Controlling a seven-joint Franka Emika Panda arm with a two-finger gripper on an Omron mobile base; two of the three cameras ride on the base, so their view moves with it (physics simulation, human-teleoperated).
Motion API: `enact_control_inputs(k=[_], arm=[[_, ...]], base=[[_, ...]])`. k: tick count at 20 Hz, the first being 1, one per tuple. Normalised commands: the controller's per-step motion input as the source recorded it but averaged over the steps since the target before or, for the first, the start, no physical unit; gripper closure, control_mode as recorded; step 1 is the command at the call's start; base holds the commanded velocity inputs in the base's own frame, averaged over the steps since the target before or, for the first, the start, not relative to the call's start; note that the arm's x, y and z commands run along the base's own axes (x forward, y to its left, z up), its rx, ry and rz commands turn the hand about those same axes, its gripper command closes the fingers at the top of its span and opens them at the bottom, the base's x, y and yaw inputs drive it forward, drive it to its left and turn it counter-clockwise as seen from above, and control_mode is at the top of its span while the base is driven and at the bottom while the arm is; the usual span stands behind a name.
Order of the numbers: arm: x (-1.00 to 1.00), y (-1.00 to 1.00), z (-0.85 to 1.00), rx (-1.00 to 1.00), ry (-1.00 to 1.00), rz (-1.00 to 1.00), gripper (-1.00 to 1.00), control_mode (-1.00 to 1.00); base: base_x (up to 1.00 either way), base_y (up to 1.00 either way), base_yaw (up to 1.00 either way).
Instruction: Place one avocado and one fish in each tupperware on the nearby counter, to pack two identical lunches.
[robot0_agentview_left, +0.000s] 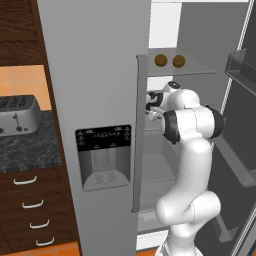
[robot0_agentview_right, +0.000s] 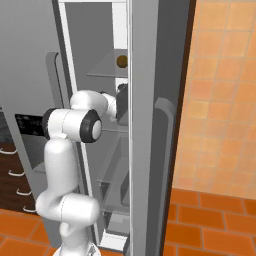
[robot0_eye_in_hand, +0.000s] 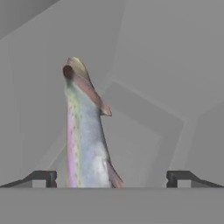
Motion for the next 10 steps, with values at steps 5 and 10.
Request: enact_control_inputs(k=[5,10], arm=[[0.04,0.14,-0.45,0.00,0.01,0.00,-1.00,-1.00],[-0.09,0.23,-0.45,0.00,0.02,0.00,-1.00,-1.00]], base=[[0.00,0.00,0.00],[0.00,0.00,0.00]])
